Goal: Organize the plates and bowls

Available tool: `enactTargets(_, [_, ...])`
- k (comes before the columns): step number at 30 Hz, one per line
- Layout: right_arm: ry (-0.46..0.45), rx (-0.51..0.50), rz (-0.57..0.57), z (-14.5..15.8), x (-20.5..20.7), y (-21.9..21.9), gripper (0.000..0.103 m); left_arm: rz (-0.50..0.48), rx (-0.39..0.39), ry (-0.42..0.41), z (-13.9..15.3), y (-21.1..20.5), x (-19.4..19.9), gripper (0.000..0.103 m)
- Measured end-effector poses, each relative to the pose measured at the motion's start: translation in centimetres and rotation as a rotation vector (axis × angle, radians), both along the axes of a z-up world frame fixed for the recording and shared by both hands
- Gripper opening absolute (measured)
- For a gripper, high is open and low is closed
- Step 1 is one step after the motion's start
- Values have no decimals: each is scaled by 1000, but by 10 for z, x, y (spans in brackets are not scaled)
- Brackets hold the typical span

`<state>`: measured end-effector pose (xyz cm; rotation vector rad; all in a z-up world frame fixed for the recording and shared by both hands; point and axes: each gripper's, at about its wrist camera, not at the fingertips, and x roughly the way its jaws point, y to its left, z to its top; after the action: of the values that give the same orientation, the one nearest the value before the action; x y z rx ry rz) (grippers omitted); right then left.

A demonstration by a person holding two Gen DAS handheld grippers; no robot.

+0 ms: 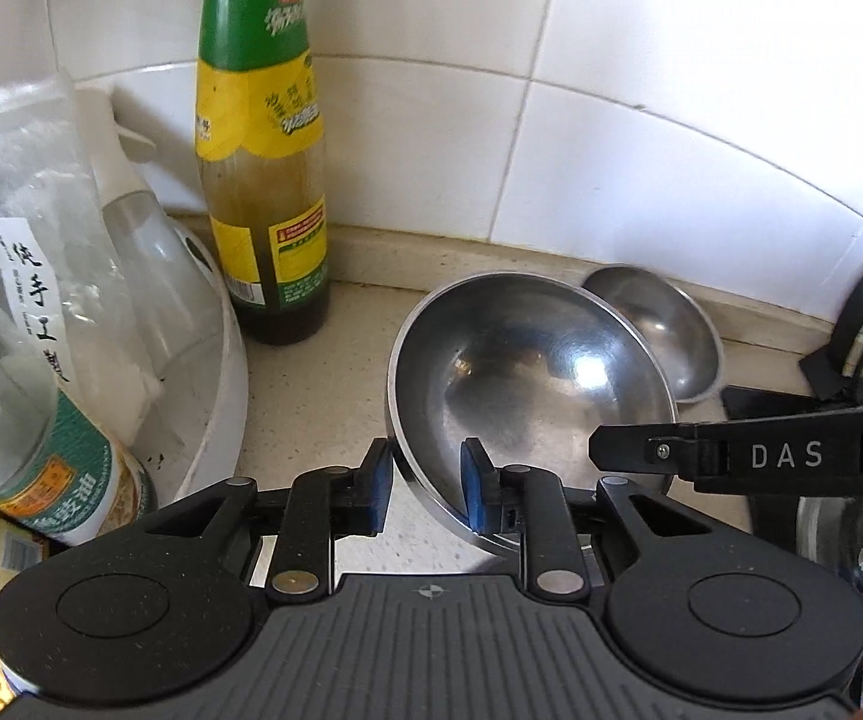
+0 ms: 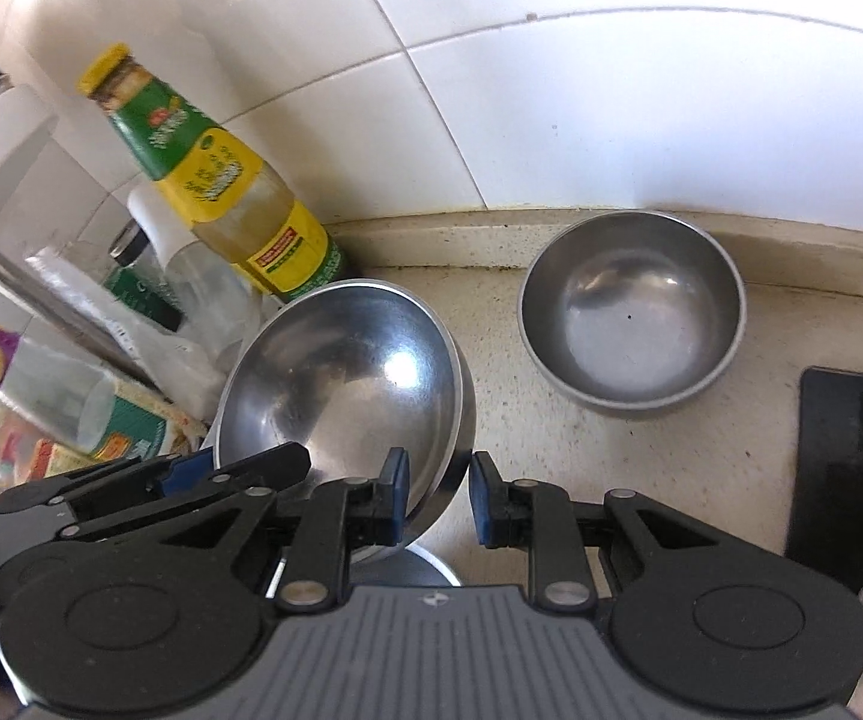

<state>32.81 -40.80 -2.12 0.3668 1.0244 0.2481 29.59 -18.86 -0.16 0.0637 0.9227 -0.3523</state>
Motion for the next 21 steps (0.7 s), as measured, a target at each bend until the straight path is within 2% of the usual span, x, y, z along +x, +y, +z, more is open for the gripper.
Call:
enactTargets(9, [19,-3,22,12,-45,5,37,-56,-6,-10,14,13,-48,34])
enactTargets(15, [68,-22,39,-1,-61,17,39,-73,5,19,1,21,-64,35])
enactTargets(21, [84,-93,46,-7,-71,22,41,-84,28,54,-17,24,-67,33])
